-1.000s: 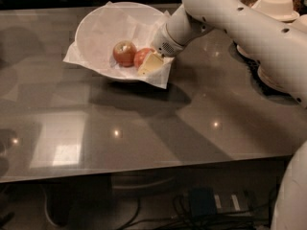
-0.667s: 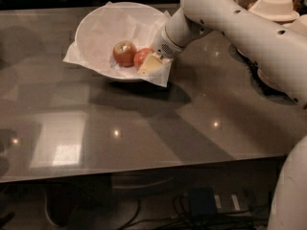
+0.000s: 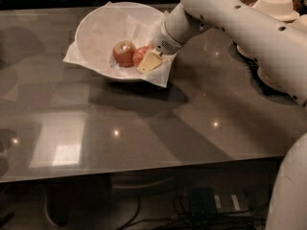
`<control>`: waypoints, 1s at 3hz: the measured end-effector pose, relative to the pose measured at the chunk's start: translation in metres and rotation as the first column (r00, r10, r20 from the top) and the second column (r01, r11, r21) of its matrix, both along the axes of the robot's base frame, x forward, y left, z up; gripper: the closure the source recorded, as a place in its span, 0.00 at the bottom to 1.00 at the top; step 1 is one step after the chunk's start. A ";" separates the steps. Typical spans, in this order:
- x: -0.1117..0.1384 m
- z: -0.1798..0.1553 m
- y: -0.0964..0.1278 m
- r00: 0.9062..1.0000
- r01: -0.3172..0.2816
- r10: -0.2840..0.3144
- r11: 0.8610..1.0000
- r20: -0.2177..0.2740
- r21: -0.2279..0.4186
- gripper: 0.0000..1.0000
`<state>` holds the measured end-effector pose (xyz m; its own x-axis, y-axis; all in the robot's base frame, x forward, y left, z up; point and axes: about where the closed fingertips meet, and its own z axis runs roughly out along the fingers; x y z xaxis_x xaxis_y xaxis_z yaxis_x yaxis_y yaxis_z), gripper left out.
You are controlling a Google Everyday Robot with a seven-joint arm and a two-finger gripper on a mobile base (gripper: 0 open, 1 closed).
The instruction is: Pick apple from white bowl
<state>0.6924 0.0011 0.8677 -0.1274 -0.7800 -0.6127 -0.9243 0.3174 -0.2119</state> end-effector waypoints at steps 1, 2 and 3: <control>0.001 0.022 0.000 0.999 -0.034 0.035 0.999 0.032 -0.020 1.00; 0.001 0.050 -0.004 0.995 -0.081 0.084 0.995 0.059 -0.053 1.00; -0.004 0.084 -0.007 0.985 -0.155 0.160 0.984 0.061 -0.085 1.00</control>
Offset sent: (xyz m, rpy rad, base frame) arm -0.0007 -0.0148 0.0917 -0.0917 -0.0994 0.1364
